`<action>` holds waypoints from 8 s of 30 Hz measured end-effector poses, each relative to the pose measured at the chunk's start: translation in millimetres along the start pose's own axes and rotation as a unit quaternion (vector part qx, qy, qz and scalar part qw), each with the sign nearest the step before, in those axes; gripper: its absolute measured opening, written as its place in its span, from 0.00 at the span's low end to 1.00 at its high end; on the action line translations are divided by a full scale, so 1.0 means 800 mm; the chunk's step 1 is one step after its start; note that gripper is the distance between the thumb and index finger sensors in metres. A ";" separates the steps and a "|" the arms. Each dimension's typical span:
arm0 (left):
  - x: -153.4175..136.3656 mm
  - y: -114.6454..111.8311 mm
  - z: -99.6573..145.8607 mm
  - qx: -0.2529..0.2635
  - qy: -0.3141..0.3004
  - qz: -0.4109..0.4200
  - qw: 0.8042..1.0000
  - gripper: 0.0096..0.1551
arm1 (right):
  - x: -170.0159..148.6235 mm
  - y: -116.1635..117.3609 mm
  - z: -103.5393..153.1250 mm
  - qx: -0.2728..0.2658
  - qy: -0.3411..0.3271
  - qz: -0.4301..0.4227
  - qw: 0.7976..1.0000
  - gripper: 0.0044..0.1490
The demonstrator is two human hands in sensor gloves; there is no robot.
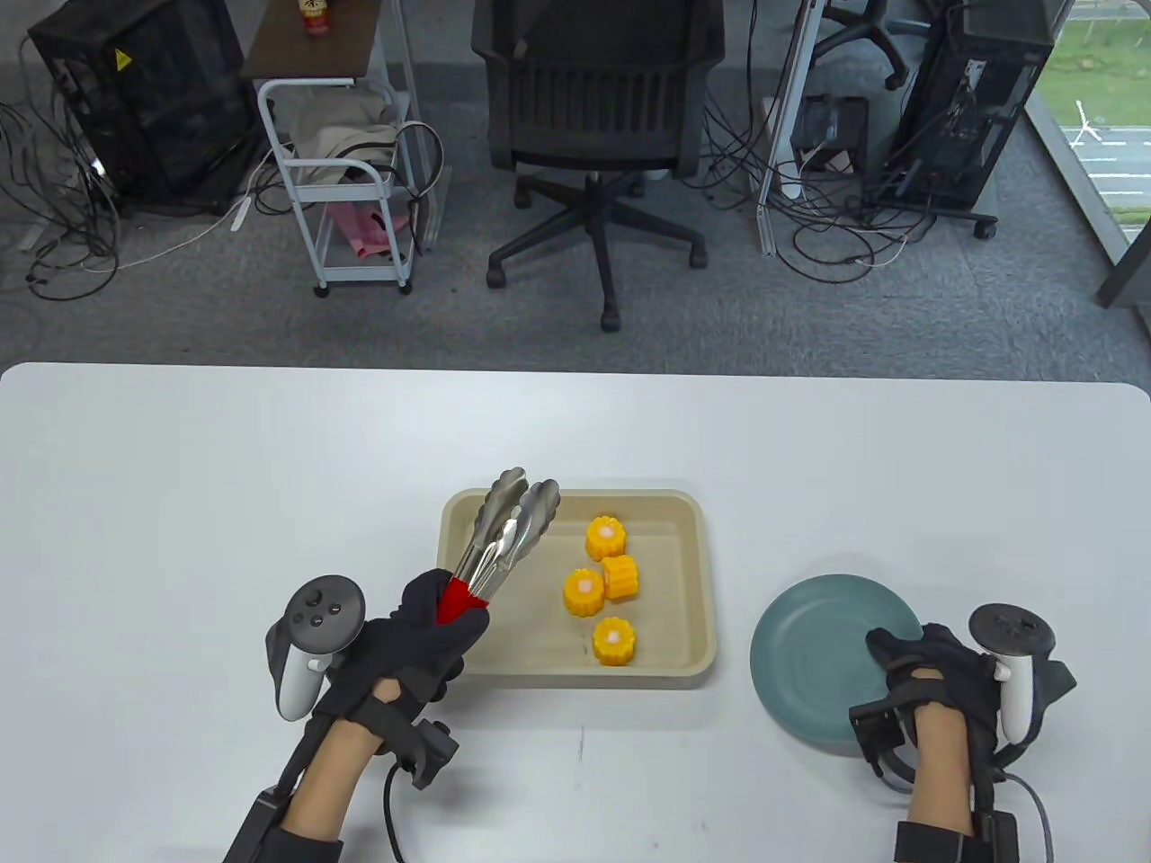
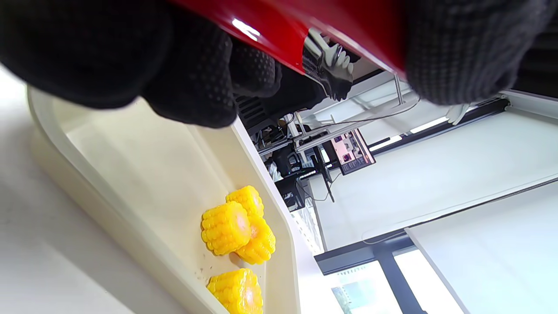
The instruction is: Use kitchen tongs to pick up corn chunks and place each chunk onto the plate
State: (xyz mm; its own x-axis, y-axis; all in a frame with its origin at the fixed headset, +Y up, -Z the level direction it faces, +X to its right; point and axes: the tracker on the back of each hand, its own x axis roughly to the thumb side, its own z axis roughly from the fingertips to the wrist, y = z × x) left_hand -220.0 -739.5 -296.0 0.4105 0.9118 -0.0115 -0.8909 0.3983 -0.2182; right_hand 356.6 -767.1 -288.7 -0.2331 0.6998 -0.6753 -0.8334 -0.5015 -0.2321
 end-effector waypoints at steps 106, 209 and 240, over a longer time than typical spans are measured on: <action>0.221 -0.105 0.012 0.021 -0.071 -0.382 0.921 0.41 | 0.040 0.123 0.091 0.323 -0.048 -0.383 0.864 0.36; 0.132 -0.039 -0.052 0.050 0.095 -0.283 0.953 0.44 | 0.037 0.115 0.087 0.318 -0.041 -0.403 0.857 0.36; 0.200 -0.114 -0.007 -0.004 -0.013 -0.332 0.943 0.50 | 0.036 0.111 0.087 0.313 -0.036 -0.425 0.848 0.36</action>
State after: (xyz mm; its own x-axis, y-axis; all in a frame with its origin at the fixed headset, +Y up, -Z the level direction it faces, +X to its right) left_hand -71.9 -630.3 -283.1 0.8726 0.4633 0.1545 -0.4371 0.8820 -0.1762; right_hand 241.4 -756.0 -280.0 0.5751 0.7135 -0.4002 -0.8129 0.5534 -0.1815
